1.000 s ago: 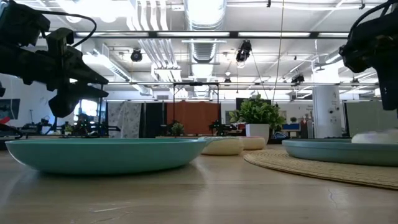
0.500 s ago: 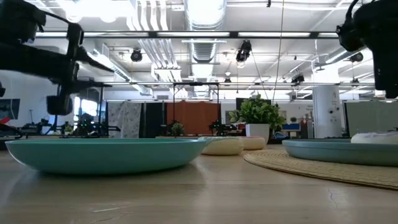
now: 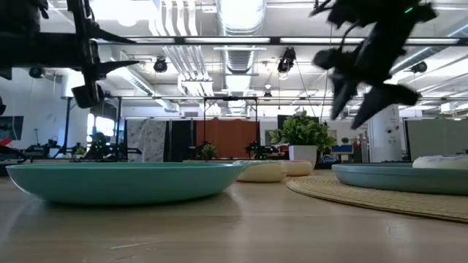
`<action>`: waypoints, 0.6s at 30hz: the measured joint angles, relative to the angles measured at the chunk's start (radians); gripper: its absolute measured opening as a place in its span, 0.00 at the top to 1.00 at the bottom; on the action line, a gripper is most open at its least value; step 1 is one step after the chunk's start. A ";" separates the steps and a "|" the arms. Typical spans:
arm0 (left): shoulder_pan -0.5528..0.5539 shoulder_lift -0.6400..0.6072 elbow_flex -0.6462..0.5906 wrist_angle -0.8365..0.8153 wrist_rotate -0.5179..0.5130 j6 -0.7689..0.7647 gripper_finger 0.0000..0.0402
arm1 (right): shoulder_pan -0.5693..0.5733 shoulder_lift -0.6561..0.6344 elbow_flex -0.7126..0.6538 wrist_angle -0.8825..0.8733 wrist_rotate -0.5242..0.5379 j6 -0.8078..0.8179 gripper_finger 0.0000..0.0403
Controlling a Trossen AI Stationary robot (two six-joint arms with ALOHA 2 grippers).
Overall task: Pick & Place donuts
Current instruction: Put the large pink donut on the blue plate
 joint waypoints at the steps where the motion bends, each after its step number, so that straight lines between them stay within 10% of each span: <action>1: 0.000 0.004 0.000 0.000 0.009 -0.001 0.69 | -0.048 0.016 0.000 0.032 -0.021 -0.037 0.48; 18: 0.000 0.008 -0.006 -0.003 -0.037 0.000 0.69 | -0.322 0.433 0.215 0.119 -0.235 -0.543 0.48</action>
